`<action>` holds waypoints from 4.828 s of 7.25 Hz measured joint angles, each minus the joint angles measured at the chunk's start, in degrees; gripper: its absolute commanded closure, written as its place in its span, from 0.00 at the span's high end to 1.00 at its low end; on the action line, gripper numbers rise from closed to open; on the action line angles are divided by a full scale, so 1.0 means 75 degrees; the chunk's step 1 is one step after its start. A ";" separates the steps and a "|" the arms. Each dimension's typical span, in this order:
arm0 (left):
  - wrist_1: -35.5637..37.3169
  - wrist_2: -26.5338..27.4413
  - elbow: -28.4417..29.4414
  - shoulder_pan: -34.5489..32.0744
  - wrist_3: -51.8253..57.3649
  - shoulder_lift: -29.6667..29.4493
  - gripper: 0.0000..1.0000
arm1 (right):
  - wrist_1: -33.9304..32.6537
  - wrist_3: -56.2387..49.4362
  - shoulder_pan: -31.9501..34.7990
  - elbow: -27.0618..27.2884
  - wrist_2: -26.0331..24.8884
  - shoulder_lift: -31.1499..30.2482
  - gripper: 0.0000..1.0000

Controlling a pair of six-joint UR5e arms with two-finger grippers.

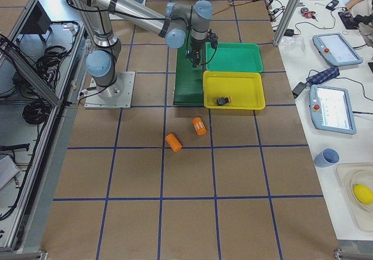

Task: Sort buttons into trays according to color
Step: 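Grasp the belt's green button with right gripper while left gripper picks another, then carry green button into green tray with right gripper while left gripper places one, then release the button in the green tray and move the right gripper over the yellow-capped button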

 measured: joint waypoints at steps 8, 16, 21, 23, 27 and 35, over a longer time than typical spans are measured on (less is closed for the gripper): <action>-0.3183 -0.0277 0.1900 -0.3229 -0.4169 0.0873 0.00 | -0.0206 0.0536 0.0265 0.0018 0.0130 0.0245 0.87; -0.1828 -0.0339 0.0446 -0.4264 -0.5133 0.0777 0.00 | -0.0243 0.0722 0.0263 0.0079 0.0136 0.0459 0.17; -0.1392 -0.0311 0.0181 -0.4584 -0.5125 0.0940 1.00 | -0.0239 0.0701 0.0420 -0.2330 0.0202 0.1993 0.20; -0.1517 -0.0292 0.0008 -0.4599 -0.5164 0.1178 1.00 | -0.0267 0.0693 0.0566 -0.3016 0.0196 0.2651 0.51; -0.3978 -0.0268 0.1966 -0.4541 -0.5202 0.1864 1.00 | -0.0311 0.0699 0.0611 -0.3116 0.0193 0.2922 0.77; -0.5425 -0.0252 0.1570 -0.4342 -0.5187 0.3638 1.00 | 0.0691 -0.0898 -0.0289 -0.1690 0.0114 0.0924 0.88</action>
